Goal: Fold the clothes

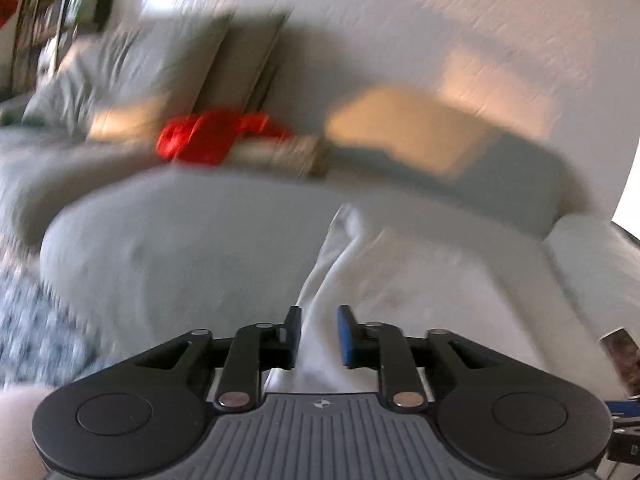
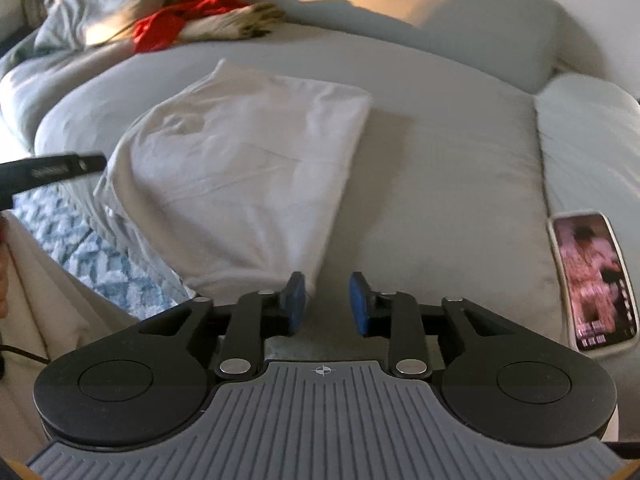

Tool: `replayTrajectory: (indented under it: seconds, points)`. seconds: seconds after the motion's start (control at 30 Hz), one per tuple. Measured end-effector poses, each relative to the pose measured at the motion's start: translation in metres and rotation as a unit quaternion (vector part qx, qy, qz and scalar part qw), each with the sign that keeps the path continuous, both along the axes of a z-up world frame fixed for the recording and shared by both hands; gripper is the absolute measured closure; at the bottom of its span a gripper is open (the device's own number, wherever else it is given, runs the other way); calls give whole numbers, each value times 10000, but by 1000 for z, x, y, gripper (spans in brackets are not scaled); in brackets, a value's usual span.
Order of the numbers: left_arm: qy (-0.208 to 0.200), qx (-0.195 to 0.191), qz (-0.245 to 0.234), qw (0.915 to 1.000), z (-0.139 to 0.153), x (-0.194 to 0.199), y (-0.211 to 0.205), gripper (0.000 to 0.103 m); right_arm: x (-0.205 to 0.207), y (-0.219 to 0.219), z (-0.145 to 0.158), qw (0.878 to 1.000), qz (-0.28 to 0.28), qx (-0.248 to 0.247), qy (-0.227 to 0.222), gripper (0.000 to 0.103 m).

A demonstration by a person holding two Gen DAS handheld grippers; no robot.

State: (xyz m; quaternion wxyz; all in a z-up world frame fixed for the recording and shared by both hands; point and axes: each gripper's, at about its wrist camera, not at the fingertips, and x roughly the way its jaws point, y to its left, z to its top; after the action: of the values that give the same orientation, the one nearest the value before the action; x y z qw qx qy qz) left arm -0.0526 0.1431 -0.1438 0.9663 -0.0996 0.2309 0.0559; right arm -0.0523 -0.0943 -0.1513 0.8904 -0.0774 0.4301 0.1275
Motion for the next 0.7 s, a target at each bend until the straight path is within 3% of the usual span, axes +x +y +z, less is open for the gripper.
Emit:
replayTrajectory:
  seconds: [0.1, 0.23, 0.37, 0.47, 0.53, 0.6, 0.7]
  points:
    - [-173, 55, -124, 9998, 1, -1, -7, 82, 0, -9, 5, 9991, -122, 408, 46, 69]
    - [-115, -32, -14, 9999, 0, 2, -7, 82, 4, -16, 6, 9957, -282, 863, 190, 66]
    - [186, 7, -277, 9994, -9, 14, -13, 83, 6, -14, 4, 9927, -208, 1179, 130, 67]
    - [707, 116, -254, 9971, -18, 28, -16, 83, 10, -5, -1, 9918, -4, 1281, 19, 79]
    - [994, -163, -213, 9947, -19, 34, -9, 87, 15, 2, -7, 9930, 78, 1182, 23, 79]
    - [918, -524, -339, 9938, -8, 38, -1, 86, 19, 1, -9, 9929, 30, 1190, 73, 79]
    - [814, -589, -674, 9926, 8, 62, 0, 84, 27, -12, -3, 9901, -165, 1379, -185, 79]
